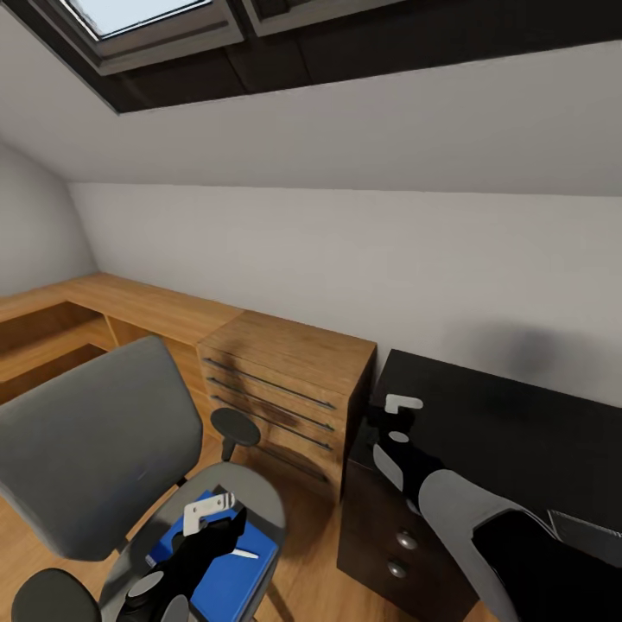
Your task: In the bedroom, organize the workspace by keeping the computer under the desk, ensuring the monitor is on the desk, placing the keyboard on the desk next to the monitor, placing the mouse on the desk next to the keyboard, moving the folder from the swivel chair onto the desk next to the mouse, stacking the notebook on top of the folder with the pen on top of the notebook, and positioning the swivel chair next to the desk.
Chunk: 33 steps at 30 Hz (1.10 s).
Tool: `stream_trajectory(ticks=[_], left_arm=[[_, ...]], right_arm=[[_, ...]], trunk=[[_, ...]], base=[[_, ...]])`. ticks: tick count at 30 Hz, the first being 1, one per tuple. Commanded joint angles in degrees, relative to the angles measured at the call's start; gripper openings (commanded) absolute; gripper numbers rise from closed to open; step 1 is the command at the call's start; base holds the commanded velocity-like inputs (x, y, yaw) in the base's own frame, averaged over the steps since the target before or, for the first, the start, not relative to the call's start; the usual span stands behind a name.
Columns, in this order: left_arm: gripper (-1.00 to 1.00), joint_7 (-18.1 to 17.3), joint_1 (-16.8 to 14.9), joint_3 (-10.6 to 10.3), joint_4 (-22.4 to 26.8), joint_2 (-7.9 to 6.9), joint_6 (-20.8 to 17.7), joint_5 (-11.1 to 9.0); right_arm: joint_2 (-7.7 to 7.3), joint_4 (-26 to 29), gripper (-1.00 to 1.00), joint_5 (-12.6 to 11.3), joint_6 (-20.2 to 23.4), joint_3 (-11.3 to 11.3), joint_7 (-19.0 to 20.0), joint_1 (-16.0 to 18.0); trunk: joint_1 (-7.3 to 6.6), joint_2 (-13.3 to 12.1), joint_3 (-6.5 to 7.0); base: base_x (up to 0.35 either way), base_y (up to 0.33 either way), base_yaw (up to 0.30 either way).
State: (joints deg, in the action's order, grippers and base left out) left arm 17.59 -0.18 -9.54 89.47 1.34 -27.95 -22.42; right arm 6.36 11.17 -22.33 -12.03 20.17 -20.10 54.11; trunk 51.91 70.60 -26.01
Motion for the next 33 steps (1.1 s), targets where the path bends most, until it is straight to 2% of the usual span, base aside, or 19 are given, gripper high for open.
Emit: stream_trajectory(ticks=[1,12,29,33], left_arm=[[1.00,0.52,-0.01,-0.05,0.09,-0.01,-0.12,-0.59],[1.00,0.60,-0.02,-0.03,0.09,-0.03,-0.03,-0.52],[1.00,0.66,-0.01,-0.09,0.23,-0.02,0.00,-0.47],[1.00,0.64,-0.01,-0.12,0.26,-0.02,0.00,0.17]], right_arm=[[0.02,-0.06,1.00,-0.59,-0.26,0.51,-0.25,0.04],[0.06,-0.14,1.00,-0.61,-0.27,0.49,-0.33,-0.06],[0.06,-0.16,1.00,-0.61,-0.27,0.51,-0.29,-0.15],[0.04,-0.18,1.00,-0.53,-0.22,0.53,-0.28,-0.15]], trunk=[[0.00,0.04,-0.05],[0.00,0.04,-0.12],[0.00,0.04,-0.34],[0.00,0.04,-0.36]], base=[[0.000,-0.005,0.000],[0.000,-0.216,0.162],[0.000,-0.008,0.037],[0.000,0.000,0.008]])
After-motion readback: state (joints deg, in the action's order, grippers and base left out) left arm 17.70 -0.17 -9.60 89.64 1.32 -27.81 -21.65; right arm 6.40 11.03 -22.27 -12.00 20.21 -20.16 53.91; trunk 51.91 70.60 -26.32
